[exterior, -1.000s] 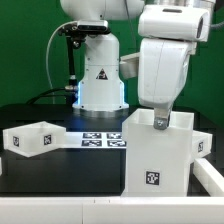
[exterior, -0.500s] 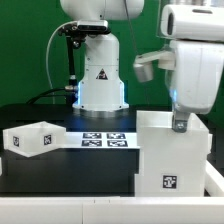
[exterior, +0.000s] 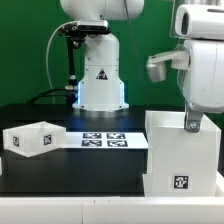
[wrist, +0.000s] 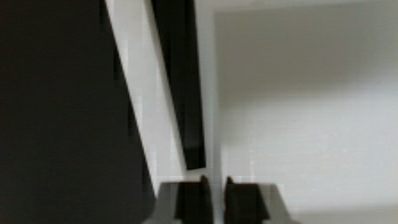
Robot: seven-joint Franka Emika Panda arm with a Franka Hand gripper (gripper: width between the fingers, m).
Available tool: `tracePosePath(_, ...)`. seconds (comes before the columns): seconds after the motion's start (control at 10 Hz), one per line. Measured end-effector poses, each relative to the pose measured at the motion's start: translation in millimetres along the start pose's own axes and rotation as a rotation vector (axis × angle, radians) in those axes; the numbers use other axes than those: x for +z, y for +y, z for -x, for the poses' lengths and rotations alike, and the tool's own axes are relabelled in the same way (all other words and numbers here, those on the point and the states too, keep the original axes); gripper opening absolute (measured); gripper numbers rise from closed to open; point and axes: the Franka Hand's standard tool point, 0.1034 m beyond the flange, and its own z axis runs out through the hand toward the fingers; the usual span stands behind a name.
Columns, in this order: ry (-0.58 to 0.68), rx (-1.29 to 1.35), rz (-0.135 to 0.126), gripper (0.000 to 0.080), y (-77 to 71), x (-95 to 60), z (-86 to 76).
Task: Assemble drawer
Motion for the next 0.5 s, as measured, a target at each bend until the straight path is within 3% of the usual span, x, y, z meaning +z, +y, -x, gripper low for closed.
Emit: tracePosePath(0.5, 0.007, -0.033, 0.006, 0.0031, 6.0, 0.0, -4.5)
